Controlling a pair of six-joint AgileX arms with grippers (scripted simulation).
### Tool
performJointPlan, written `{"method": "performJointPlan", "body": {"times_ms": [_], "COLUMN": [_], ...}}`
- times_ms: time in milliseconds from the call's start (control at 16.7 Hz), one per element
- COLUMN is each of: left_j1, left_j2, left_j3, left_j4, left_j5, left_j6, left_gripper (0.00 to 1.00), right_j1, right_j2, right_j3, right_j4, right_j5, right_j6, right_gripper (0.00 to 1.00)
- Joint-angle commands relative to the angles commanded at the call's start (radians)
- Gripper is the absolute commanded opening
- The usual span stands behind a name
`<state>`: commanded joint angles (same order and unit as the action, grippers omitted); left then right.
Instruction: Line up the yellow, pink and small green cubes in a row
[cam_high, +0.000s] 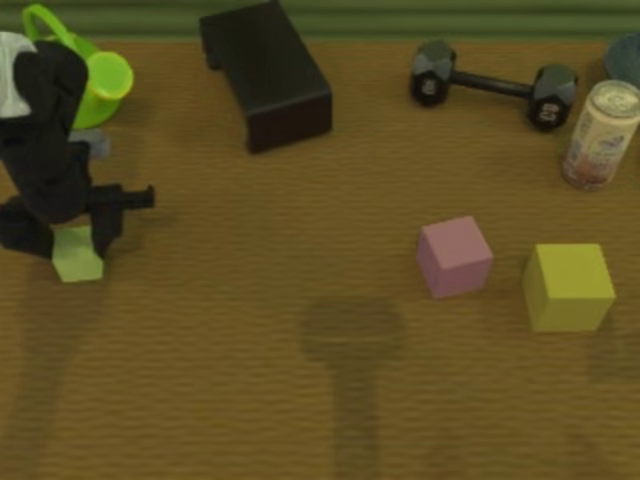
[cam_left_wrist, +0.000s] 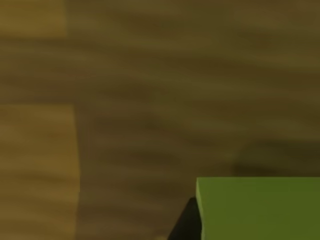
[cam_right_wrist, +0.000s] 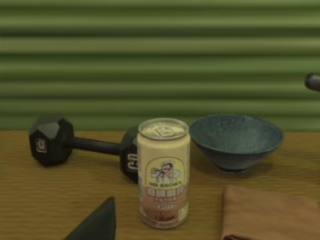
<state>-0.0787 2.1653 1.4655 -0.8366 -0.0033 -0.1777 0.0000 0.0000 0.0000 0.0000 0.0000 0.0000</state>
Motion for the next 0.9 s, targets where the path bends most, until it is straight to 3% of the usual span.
{"method": "performJointPlan", "body": {"times_ms": [420, 900], "left_j1": [0.017, -0.024], "left_j2": [-0.076, -0.061], "left_j3": [0.131, 0.182], "left_j4": [-0.216, -0.257], "left_j5": [-0.001, -0.002], "left_j6": [-0.003, -0.037], "left_gripper": [0.0, 0.0], "right_j1": [0.0, 0.0], "right_j2": [0.0, 0.0], "right_j3": [0.0, 0.0], "right_j4": [0.0, 0.0], "right_j5": [0.0, 0.0], "right_j6": [0.0, 0.0], "right_gripper": [1.0, 1.0]}}
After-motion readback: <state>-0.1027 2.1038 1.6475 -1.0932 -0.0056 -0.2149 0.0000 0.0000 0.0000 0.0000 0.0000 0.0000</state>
